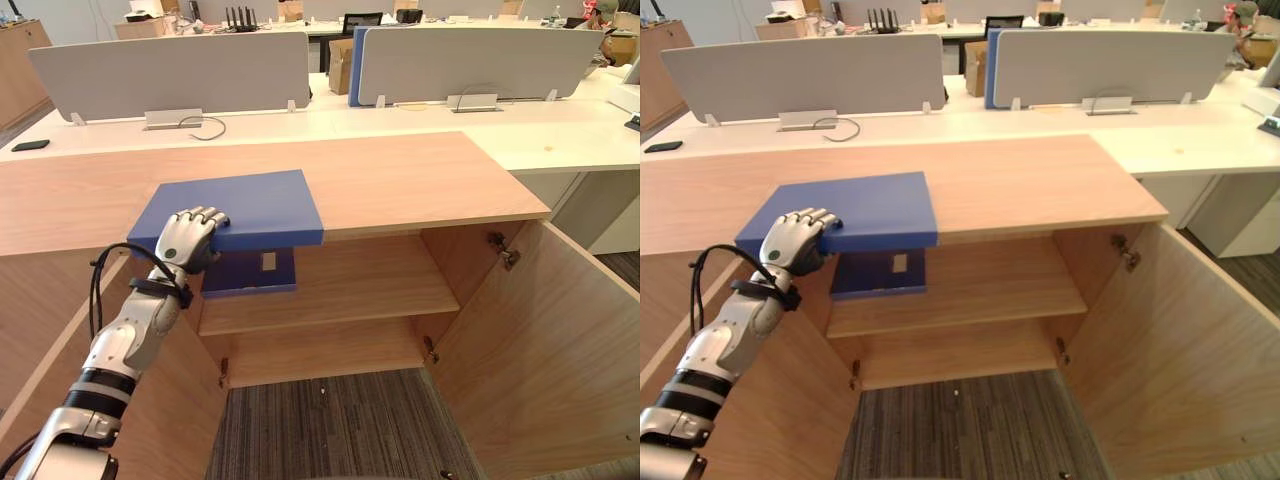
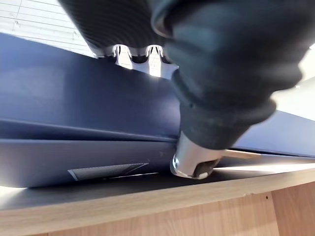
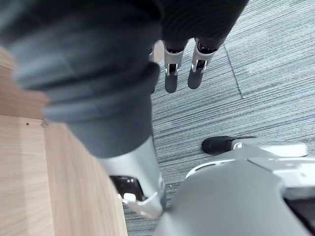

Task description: Walk over to the cabinet, pick up the folder, carry it to the office cabinet, place the folder inside the office cabinet, then close the office cabinet door

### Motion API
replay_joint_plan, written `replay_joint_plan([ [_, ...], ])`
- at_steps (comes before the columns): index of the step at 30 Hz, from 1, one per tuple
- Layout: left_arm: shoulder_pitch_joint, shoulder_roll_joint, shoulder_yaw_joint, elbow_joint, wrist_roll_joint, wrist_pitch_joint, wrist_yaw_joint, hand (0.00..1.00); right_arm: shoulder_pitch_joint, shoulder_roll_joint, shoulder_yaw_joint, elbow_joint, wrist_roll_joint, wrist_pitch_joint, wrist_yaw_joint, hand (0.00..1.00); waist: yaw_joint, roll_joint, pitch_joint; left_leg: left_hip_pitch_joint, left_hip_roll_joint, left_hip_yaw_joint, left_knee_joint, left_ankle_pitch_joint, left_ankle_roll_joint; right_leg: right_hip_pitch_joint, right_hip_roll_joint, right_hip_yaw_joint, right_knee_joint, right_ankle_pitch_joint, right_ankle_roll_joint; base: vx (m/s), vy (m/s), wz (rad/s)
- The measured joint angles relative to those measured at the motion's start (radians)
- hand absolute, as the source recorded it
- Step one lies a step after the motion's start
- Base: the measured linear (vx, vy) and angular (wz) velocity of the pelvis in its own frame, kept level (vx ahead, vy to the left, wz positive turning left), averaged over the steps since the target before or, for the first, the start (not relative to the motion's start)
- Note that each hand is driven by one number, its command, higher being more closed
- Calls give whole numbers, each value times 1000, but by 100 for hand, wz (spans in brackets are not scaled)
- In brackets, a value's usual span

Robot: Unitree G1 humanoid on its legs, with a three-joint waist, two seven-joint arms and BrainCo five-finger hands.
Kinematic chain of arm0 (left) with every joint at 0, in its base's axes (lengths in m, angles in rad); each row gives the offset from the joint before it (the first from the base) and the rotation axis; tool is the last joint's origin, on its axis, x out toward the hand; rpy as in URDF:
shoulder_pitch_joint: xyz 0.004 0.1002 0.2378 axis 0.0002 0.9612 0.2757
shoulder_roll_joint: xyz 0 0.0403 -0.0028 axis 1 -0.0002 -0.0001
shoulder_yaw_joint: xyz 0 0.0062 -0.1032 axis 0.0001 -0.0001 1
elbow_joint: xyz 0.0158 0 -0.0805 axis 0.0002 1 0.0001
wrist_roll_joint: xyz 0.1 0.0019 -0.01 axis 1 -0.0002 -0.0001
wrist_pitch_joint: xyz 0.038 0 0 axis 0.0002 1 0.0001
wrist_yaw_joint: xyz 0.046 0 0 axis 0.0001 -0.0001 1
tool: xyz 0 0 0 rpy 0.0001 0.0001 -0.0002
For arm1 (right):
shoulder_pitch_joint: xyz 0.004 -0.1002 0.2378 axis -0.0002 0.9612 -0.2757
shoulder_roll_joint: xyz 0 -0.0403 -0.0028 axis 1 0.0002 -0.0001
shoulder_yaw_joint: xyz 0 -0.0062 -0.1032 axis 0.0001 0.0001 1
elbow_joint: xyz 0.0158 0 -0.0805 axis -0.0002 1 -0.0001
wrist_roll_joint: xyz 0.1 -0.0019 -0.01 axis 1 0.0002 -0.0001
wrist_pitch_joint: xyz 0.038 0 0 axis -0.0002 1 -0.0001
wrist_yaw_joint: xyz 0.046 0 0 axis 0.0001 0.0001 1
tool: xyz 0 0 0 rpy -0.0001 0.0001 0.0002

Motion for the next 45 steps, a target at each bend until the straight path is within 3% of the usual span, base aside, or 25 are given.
replay_joint_plan([
  [6,-6,-4,4,17,17,7,33,100,-2,0,1,0,2,-1,-7,0,-2,0,2,0,0,0,0,0,0,0,1,0,-1,0,0,0,0,0],
  [11,161,-201,155,-258,-33,36,64,100,0,2,1,0,13,-3,-26,0,1,1,20,-3,0,-1,-1,0,0,-3,0,0,-1,0,0,0,0,0],
  [13,256,-348,166,-438,-130,17,100,100,3,4,-2,7,21,-3,-35,0,10,0,24,-9,0,-1,-1,0,0,-9,-1,5,0,0,0,0,0,0],
  [16,358,-492,125,-612,-285,-23,119,100,-2,10,-16,22,22,-5,-44,0,22,1,23,-13,2,0,-1,0,0,-14,1,13,6,-1,1,0,0,0],
  [21,480,-544,72,-726,-554,-99,54,100,0,8,21,14,86,-13,-45,0,27,5,20,-14,4,6,-1,-1,0,-22,-1,24,24,-8,8,-21,-7,-5],
  [24,544,-546,97,-755,-784,-132,-33,100,56,-11,122,-134,169,-13,-27,0,27,8,19,-19,5,11,-1,-1,0,-40,-1,32,32,-11,12,-72,-17,-8],
  [28,598,-590,198,-772,-1229,-134,-179,100,151,-3,189,-546,328,-25,50,0,24,10,18,-25,4,20,-1,-1,0,-53,1,42,37,-11,13,-22,-11,-6],
  [29,599,-596,208,-772,-1279,-134,-196,100,159,-2,188,-599,363,-31,63,0,24,10,18,-25,4,20,-1,-1,1,-53,1,42,37,-11,13,0,0,0],
  [31,611,-607,239,-784,-1425,-134,-246,100,162,-1,171,-796,515,-54,113,0,23,9,18,-25,4,20,0,-1,1,-52,0,42,37,-11,13,0,0,0],
  [36,629,-625,280,-822,-1501,-134,-309,100,123,19,63,-1183,690,-128,177,0,25,7,20,-20,4,20,3,-4,3,-45,0,43,38,-11,13,-15,-9,0],
  [40,617,-643,297,-823,-1504,-134,-313,100,28,40,41,-1344,766,-197,180,0,26,6,22,-15,5,21,11,-7,4,-38,0,43,40,-11,13,-54,-20,-1],
  [45,569,-641,297,-823,-1502,-134,-333,100,-102,29,99,-1388,824,-207,206,0,35,5,27,-15,5,20,21,-10,4,-38,0,44,45,-11,13,-62,-19,0],
])
